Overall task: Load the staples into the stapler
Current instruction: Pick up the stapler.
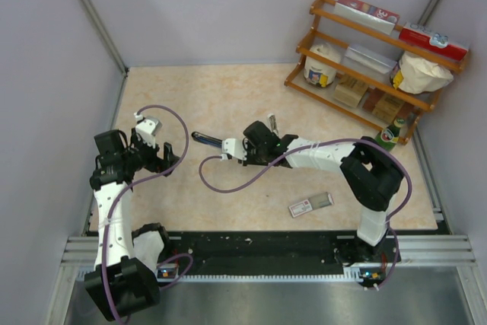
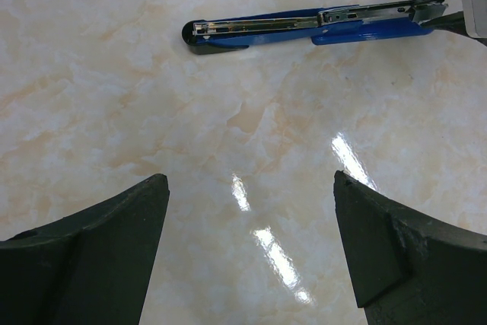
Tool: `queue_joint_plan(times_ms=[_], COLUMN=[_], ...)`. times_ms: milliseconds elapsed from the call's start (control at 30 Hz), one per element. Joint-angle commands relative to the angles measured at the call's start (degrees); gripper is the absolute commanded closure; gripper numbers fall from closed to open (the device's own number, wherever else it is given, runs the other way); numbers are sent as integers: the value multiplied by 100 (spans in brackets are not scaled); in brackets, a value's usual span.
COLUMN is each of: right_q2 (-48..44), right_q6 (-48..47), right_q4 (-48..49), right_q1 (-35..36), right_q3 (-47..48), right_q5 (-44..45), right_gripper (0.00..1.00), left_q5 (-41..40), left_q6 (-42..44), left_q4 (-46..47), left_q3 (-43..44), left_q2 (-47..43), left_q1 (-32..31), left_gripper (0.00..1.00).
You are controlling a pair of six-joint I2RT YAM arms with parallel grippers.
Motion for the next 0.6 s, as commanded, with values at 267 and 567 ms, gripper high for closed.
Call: queue_joint_plan(times_ms=[267,567], right_q2=[50,120], right_q6=[-144,-241], right_q4=[32,128], right_q1=[72,142], right_q3=[-62,-97], right_q5=[63,300], right_gripper=[76,74], left_q5=[130,138], left_q6=[72,72], left_q4=[42,59], left_q3=[-38,-38], left_q2=[-89,-80], left_q1=[51,51], left_gripper=[7,7])
